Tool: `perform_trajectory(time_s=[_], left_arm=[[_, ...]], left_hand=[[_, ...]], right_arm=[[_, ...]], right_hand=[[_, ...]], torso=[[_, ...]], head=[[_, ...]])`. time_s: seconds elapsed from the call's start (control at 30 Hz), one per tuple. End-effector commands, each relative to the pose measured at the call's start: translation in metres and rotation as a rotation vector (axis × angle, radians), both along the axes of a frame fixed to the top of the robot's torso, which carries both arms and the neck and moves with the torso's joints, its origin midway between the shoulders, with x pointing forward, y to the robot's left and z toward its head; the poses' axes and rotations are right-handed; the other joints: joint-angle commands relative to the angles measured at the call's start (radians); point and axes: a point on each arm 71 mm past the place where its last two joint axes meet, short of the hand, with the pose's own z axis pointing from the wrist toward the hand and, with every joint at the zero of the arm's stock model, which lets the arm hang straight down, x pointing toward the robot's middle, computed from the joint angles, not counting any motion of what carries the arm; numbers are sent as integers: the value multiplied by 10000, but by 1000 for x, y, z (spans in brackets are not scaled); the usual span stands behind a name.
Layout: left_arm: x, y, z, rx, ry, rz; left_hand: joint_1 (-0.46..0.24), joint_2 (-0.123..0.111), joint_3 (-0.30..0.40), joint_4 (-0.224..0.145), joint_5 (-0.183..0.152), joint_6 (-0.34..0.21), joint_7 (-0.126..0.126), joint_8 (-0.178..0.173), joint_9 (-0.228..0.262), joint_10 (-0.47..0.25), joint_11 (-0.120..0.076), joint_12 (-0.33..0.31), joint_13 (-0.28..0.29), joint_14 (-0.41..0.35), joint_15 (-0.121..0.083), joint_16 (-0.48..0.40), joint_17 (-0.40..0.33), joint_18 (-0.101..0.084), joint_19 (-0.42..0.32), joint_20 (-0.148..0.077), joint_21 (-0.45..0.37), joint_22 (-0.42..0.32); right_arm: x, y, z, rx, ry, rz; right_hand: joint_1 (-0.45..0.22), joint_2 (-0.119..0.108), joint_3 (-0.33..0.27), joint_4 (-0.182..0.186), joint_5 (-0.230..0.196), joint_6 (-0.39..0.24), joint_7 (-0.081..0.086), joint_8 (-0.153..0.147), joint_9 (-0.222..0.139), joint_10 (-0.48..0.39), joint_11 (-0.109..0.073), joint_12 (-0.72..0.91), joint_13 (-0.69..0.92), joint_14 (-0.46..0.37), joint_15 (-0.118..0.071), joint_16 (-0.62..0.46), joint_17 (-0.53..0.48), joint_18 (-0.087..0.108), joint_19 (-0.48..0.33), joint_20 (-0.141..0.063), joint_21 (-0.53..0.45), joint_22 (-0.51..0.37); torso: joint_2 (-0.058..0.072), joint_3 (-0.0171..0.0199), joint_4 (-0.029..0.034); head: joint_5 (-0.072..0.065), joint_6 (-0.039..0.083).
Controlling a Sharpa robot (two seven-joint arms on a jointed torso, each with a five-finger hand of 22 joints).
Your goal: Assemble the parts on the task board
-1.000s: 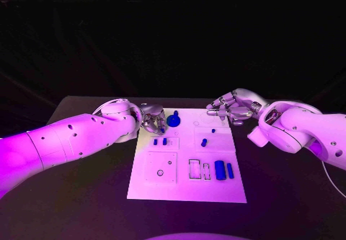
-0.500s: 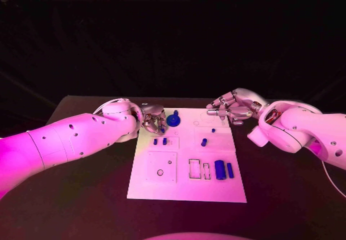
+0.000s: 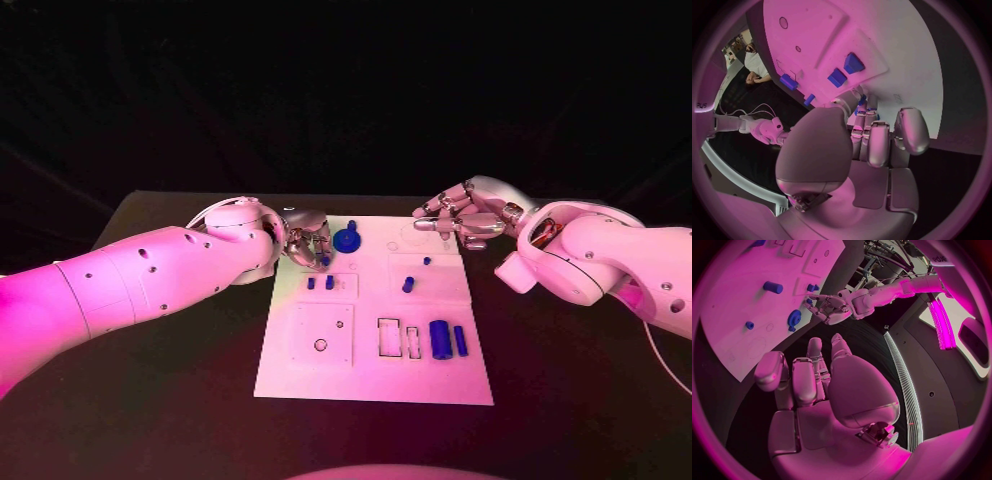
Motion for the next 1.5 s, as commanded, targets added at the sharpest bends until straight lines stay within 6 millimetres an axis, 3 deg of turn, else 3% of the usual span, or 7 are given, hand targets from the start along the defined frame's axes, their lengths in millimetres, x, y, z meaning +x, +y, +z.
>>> perform_trajectory(time_s=[0.03,0.6,0.8,0.9,1.1,1.3,1.5], left_arm=[[0,0,0,116,39,32],[1,9,1,9,-98,221],[1,26,7,-493,-254,758],[2,38,11,-1121,-71,1272],[-2,61,22,-3217,602,2365],[-13,68,34,-7712,1703,3486],[-29,67,35,-11641,3319,4310]], left_hand=[[-136,-71,91,-4,-26,-365,112,-73,-64,-203,91,-122,-53,133,132,-43,-55,0,-73,84,-200,178],[-176,-140,126,-41,-29,-547,149,-46,-62,-368,157,-189,-99,114,192,-67,-124,38,-137,155,-387,79],[-165,-134,184,-85,-12,-756,74,-41,-63,-492,136,-190,-130,49,186,-172,-330,107,-232,185,-677,-82],[-95,-70,334,-131,-1,-713,103,5,-40,-576,158,-192,-156,-53,189,-347,-639,176,-355,199,-1038,-288],[-121,-18,542,-141,-26,-647,174,42,-23,-556,191,-134,-168,-209,212,-636,-1126,299,-568,218,-1689,-667],[-140,155,845,-147,-35,-360,176,178,13,-293,156,36,-142,-1048,157,-2116,-3289,726,-1473,187,-4140,-2126],[-289,270,868,-118,-42,-217,117,282,28,-128,78,221,-102,-1550,127,-3052,-4495,910,-1975,154,-5490,-2961]], right_arm=[[-1,1,0,-2,-31,139],[2,-3,-2,-150,-31,-32],[7,-13,-3,-797,-413,-217],[10,-17,-3,-1255,-701,-251],[13,-20,-6,-3212,-1915,-2],[11,-11,-14,-5214,-3172,364],[10,2,-23,-6571,-3782,545]], right_hand=[[102,36,-30,-4,58,-73,-20,29,12,-112,-9,23,-25,142,35,-50,-27,205,-103,7,-69,-69],[239,85,-126,47,58,-145,1,67,7,-384,15,-466,-496,94,54,-205,-178,244,-213,20,-223,-286],[979,130,-82,-206,-182,52,-4,203,9,-635,90,-2327,-2107,-20,57,-784,-761,317,-434,35,-595,-796],[1453,152,58,-456,-363,251,18,259,18,-599,28,-3013,-2688,-8,48,-910,-878,344,-421,0,-645,-850],[2013,161,275,-783,-479,761,-89,255,-5,21,-5,-4546,-4003,50,7,-1139,-1036,343,-338,-48,-727,-913],[2229,127,513,-940,-468,1041,-110,26,-24,563,21,-5839,-4990,61,18,-1394,-1233,339,-282,-41,-791,-953],[2213,57,633,-965,-573,1146,-129,-102,-22,615,56,-6371,-5379,47,44,-1564,-1391,344,-285,-10,-837,-1006]], torso=[[-3,4,-5],[-4,-1,-4],[-14,-2,6],[-19,8,3],[-28,-8,13],[-11,-16,13],[-9,-30,3]], head=[[11,17],[6,22],[-21,53],[-19,79],[-67,143],[-122,238],[-278,284]])
